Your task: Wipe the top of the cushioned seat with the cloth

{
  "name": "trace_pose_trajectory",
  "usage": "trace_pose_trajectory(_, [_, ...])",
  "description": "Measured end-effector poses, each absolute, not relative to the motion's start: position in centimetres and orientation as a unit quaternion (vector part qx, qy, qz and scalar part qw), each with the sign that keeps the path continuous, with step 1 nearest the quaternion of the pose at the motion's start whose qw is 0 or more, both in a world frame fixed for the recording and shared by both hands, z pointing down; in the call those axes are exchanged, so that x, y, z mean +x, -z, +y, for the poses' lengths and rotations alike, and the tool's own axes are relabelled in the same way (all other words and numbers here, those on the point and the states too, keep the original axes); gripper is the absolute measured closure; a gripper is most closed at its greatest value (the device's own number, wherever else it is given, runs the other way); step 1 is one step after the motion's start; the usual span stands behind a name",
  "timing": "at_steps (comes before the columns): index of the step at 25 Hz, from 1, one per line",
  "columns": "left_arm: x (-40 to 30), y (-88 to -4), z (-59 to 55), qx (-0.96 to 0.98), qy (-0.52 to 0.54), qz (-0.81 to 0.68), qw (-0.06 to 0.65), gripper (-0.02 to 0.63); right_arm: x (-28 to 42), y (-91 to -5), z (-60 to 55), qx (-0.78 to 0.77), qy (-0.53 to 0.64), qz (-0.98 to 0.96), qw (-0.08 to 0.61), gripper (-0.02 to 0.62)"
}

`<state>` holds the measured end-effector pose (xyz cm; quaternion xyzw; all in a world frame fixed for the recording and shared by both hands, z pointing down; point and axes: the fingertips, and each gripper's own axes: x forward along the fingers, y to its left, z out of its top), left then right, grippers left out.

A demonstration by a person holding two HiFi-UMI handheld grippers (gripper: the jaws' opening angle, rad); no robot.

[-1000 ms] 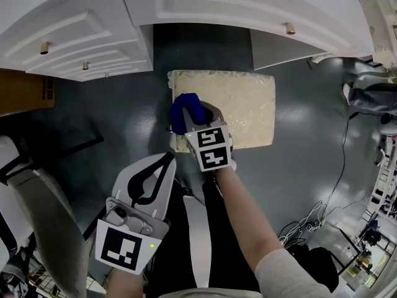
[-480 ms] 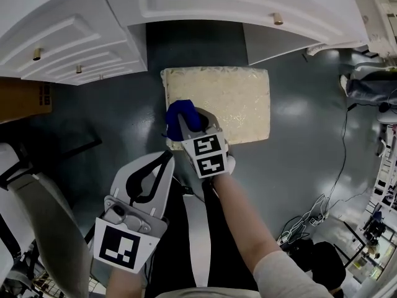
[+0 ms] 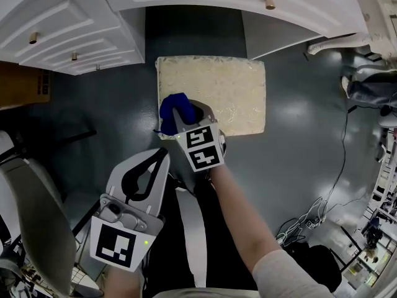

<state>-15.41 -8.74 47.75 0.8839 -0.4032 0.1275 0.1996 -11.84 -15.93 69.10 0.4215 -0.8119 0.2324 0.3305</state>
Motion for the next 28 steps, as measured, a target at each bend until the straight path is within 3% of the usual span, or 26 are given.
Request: trace_pose_trajectory(28, [-1.5,-47.5,-6.1,0.896,-0.141,-0.377,0.187,0.607,9.1,-69.8,-14.6,0.480,-0.251,-0.771,0.335,0.494])
